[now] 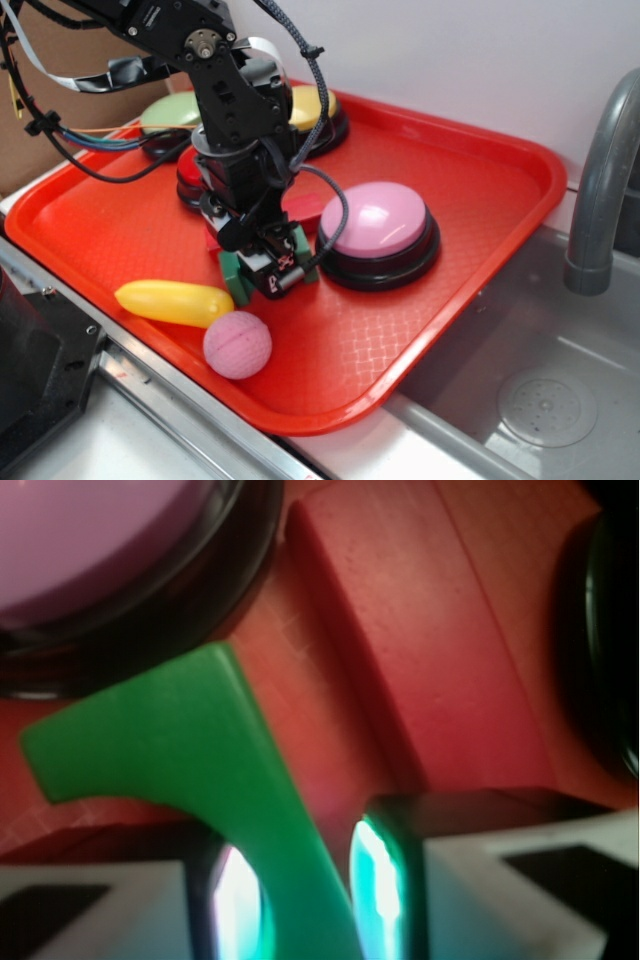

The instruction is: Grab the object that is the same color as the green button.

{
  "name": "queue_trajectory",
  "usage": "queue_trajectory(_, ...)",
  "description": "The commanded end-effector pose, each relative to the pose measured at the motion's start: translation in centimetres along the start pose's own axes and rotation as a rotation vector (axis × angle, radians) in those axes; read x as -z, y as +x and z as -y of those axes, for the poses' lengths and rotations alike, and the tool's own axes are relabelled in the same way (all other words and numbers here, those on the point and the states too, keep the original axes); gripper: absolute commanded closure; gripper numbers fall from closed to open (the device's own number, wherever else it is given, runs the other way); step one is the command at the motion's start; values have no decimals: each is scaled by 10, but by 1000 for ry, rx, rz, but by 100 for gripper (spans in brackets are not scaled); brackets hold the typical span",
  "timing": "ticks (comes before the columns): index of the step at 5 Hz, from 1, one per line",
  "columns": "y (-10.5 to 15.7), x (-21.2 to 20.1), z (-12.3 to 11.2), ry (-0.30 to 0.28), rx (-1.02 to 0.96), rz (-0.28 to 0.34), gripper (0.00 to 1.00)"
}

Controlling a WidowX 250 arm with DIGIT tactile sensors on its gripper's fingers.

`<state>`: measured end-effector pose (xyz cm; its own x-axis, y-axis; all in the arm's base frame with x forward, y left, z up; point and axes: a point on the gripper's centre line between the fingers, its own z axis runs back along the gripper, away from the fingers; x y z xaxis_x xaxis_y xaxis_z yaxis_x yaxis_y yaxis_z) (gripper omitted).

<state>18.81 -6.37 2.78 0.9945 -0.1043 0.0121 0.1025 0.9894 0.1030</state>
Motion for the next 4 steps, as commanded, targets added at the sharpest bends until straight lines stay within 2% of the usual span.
queue_trajectory(1,3,-62,-17,8,-152,55,100)
queue_trajectory(2,-2,-94,-34,-55,-211,81,100)
queue_trajectory(3,-13,-120,-65,-148,-312,126,100)
queue_trajectory(4,-19,-133,-84,-152,-330,140,100)
